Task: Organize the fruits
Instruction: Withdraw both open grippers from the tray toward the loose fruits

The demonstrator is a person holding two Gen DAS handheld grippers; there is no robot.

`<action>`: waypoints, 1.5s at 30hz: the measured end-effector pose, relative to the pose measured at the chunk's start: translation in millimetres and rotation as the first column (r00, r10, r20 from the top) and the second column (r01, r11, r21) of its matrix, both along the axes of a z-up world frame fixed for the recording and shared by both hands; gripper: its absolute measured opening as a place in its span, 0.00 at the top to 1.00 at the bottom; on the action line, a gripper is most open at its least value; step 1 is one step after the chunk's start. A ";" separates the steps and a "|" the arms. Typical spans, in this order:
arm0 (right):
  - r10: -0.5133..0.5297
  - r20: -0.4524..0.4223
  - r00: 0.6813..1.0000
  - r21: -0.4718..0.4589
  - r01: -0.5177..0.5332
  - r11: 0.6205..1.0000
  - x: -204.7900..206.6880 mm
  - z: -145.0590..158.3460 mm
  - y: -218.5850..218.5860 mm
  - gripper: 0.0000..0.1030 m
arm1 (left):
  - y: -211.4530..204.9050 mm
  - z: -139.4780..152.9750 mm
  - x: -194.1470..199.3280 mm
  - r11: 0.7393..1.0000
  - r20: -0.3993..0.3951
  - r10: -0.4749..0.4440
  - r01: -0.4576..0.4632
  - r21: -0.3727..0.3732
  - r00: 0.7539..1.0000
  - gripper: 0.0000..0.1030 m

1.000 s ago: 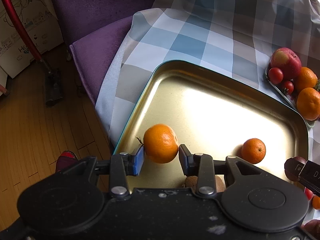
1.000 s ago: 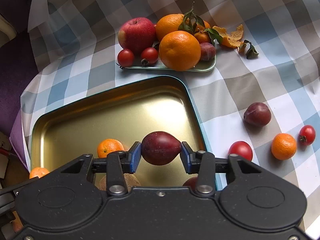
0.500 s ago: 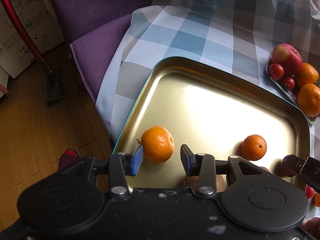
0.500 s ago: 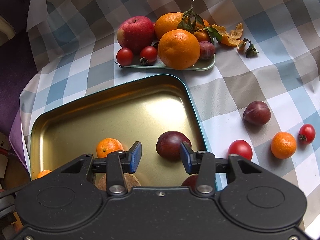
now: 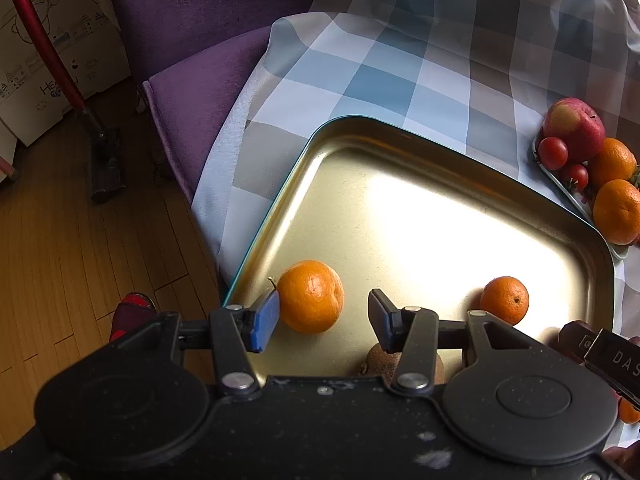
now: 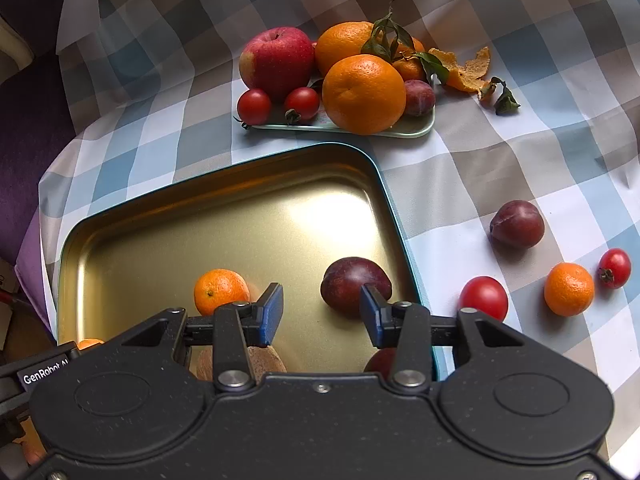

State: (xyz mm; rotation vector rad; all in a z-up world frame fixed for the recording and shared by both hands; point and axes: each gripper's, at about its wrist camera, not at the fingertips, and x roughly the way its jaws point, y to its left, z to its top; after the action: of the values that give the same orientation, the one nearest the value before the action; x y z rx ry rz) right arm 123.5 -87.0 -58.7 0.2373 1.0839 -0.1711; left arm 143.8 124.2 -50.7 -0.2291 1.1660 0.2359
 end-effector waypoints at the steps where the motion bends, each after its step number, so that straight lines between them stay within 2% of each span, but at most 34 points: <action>1: 0.001 0.000 1.000 -0.002 -0.001 1.000 -0.4 0.0 0.5 0.50 | -0.3 -0.2 0.3 1.000 -0.002 -0.001 0.001 0.004 1.000 0.51; 5: 0.003 0.001 1.000 -0.004 -0.003 1.000 -0.6 -0.3 1.0 0.50 | -0.6 0.0 0.6 1.000 -0.004 -0.004 0.004 0.002 1.000 0.51; 14: -0.007 0.013 1.000 -0.006 0.008 1.000 -1.2 3.2 -1.7 0.50 | 4.1 4.2 -0.7 0.998 0.014 -0.005 0.006 -0.065 1.000 0.51; 27: -0.034 0.067 0.997 0.038 0.032 0.999 -5.7 26.8 -14.1 0.50 | -7.9 9.0 -4.6 0.998 0.030 -0.038 0.039 -0.050 0.999 0.51; 36: -0.062 0.111 0.992 0.063 0.055 0.996 -15.6 46.0 -29.0 0.50 | -31.4 13.2 -6.0 0.994 0.044 -0.098 0.100 -0.039 0.994 0.51; 45: -0.121 0.102 0.987 0.083 0.113 0.990 -24.2 45.0 -57.4 0.50 | -61.4 13.6 -8.9 0.987 0.051 -0.156 0.158 -0.030 0.986 0.51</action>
State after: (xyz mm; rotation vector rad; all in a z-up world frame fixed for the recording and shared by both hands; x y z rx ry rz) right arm 99.3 -144.3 -13.7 0.3757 0.9715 -0.2198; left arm 134.9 62.8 -37.0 -0.1706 1.1343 0.0719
